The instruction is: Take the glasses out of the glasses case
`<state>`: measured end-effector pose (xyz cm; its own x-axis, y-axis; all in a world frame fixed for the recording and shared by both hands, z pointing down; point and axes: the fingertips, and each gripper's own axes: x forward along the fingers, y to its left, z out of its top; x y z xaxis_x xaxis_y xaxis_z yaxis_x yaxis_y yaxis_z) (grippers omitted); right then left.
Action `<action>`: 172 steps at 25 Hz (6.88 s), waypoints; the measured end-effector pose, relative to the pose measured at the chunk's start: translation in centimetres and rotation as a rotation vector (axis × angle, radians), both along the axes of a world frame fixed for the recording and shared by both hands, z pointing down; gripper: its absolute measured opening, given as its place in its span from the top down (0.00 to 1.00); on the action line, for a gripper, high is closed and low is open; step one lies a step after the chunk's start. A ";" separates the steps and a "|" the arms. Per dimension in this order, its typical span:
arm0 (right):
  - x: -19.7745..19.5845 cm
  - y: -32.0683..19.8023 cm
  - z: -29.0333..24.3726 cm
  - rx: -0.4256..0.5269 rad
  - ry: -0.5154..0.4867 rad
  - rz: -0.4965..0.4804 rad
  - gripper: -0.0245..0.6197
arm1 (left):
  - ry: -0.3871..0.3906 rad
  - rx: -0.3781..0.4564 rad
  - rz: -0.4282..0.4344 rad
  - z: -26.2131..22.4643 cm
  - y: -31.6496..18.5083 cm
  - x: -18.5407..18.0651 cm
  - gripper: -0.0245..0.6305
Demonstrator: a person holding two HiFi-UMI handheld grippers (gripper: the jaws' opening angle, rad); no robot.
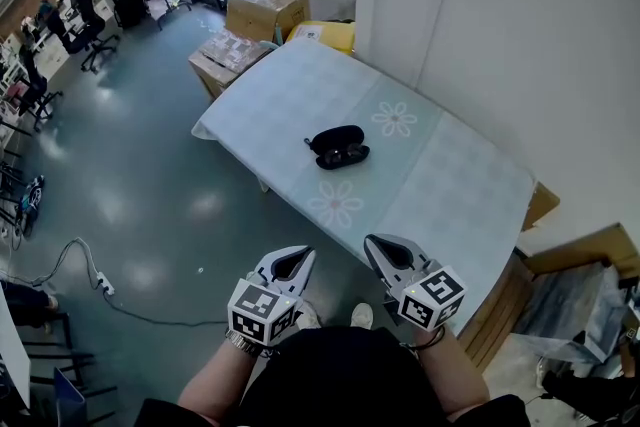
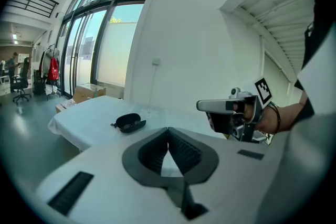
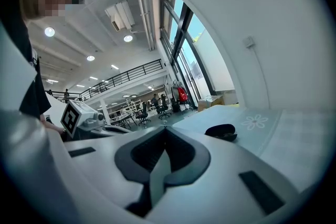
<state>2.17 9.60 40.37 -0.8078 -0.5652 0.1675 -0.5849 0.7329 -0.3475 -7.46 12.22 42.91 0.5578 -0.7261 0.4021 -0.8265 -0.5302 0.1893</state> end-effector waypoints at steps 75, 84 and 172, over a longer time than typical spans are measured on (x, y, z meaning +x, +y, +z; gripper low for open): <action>-0.3 -14.3 2.9 -0.069 -0.004 0.032 0.93 | -0.008 -0.077 0.012 3.2 -14.4 -1.1 0.92; 2.0 -16.9 4.1 -0.093 -0.018 0.011 0.93 | -0.029 -0.095 -0.011 4.1 -17.5 1.1 0.92; 5.7 -25.3 12.7 -0.326 -0.111 0.473 0.93 | -0.863 -0.419 0.705 24.4 -32.5 3.9 0.85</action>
<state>7.83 -15.68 53.05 -0.5032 -0.8019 0.3220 -0.7695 0.2463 -0.5892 -3.57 -20.26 67.34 0.2102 -0.0900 0.9735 -0.3167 -0.9483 -0.0193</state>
